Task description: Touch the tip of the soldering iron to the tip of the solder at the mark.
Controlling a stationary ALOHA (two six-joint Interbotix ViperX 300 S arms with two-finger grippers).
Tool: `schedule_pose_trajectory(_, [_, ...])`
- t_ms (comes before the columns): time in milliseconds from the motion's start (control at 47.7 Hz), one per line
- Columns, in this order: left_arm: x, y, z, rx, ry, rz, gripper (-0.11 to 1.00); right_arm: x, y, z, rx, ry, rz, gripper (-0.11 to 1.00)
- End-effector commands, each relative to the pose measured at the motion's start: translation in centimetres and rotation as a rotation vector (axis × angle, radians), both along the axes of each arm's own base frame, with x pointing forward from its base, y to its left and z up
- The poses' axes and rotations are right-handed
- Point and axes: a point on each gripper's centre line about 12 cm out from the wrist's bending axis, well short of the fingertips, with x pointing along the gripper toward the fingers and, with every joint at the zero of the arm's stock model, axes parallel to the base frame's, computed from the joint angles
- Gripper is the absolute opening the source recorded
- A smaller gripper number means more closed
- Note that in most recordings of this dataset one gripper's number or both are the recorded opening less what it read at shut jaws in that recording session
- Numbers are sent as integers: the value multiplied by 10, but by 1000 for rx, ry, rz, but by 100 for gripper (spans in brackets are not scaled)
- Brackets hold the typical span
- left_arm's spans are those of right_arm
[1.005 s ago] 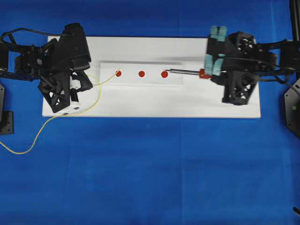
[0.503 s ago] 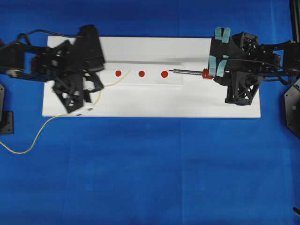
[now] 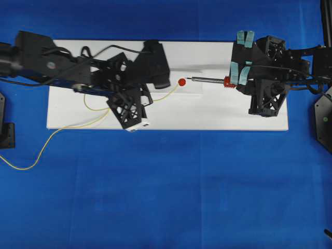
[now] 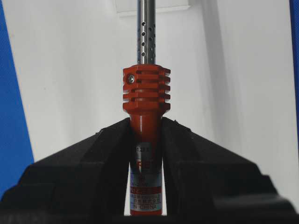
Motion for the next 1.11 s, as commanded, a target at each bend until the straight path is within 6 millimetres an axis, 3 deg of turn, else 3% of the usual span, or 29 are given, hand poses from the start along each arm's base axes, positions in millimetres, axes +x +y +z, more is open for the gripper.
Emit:
schedule_pose_trajectory(0, [8,3,8,3,-32,5,2,3,-1,6,-7,-25,1,6])
schedule_pose_trajectory(1089, [10,9,6,8,-16,13,2,18,-4,-17,6,58,2,6])
